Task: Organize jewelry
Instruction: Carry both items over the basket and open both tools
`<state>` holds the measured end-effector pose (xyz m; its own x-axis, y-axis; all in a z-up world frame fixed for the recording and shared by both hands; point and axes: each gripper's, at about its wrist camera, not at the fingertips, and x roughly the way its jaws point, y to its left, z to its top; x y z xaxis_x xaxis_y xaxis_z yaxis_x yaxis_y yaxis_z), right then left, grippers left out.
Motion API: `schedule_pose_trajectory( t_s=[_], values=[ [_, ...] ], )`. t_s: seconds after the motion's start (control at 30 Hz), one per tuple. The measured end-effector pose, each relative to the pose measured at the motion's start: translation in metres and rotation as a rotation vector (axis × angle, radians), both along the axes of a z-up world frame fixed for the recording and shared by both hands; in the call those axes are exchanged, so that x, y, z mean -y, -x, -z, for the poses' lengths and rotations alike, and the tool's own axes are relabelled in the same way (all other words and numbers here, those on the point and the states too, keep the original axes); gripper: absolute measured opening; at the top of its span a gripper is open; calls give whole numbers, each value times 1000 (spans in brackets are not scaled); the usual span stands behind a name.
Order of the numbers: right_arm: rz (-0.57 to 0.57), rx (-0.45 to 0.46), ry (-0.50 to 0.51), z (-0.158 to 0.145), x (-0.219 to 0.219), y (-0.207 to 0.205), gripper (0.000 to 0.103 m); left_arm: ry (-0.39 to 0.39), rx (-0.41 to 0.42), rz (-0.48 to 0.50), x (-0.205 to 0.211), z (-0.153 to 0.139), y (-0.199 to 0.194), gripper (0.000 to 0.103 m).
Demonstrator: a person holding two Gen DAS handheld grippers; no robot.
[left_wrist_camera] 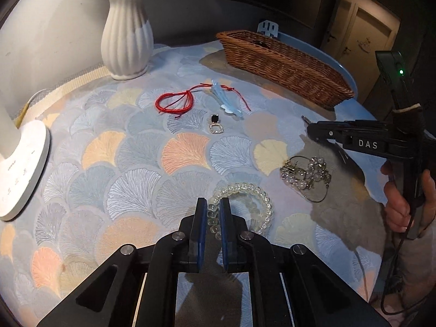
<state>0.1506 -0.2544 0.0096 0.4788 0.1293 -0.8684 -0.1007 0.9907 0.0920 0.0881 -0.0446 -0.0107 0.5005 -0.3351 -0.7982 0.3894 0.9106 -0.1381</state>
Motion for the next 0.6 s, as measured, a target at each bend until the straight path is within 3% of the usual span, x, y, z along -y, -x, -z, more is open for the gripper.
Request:
schedule_pose_trajectory(
  t_s=[0.17,0.37,0.5,0.6],
  values=[
    [-22,14,-58,-24,20,15,24,23,5,11,12,-17,0,9],
    [-23,131,-86,-77,44,21,24,-12,77,63,56,-63,-14,9],
    [23,183,-81,-100,75,-5,24,-64,94,20,94,-93,-51,9],
    [65,179,-100,-103,102,-33,24,-43,100,12,120,-110,-86,9]
  ],
)
